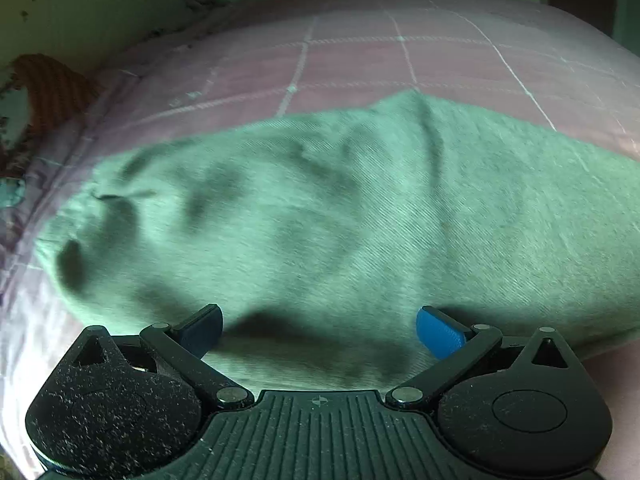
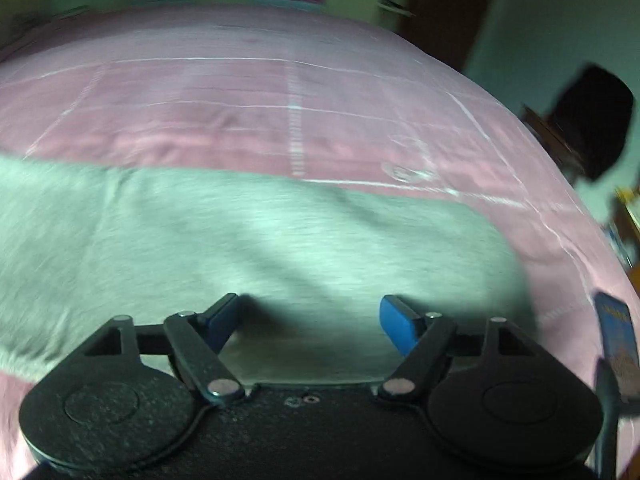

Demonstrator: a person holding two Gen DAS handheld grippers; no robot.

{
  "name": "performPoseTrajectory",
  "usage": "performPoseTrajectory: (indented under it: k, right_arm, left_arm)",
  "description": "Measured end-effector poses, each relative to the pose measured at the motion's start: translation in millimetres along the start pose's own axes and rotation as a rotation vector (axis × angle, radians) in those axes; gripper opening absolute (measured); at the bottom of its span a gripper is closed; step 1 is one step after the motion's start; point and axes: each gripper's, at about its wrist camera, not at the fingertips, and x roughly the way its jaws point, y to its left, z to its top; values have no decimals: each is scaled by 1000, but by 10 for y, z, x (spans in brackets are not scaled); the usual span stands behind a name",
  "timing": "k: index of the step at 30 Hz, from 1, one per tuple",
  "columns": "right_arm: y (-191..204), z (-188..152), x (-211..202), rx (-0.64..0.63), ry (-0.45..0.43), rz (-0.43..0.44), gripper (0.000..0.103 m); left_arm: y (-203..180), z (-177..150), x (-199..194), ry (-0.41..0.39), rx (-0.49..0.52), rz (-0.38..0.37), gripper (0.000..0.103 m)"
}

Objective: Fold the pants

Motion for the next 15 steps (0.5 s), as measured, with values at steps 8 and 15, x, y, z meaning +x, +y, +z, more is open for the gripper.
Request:
performPoseTrajectory:
  k: [8,15]
  right_arm:
    - [527,62,-333,-49,-66,159,43]
    - [547,8,-72,-88,-10,95,79]
  left_arm:
    - [241,150,349,69,-59,22,103]
    - [636,103,492,62,-143,27,103]
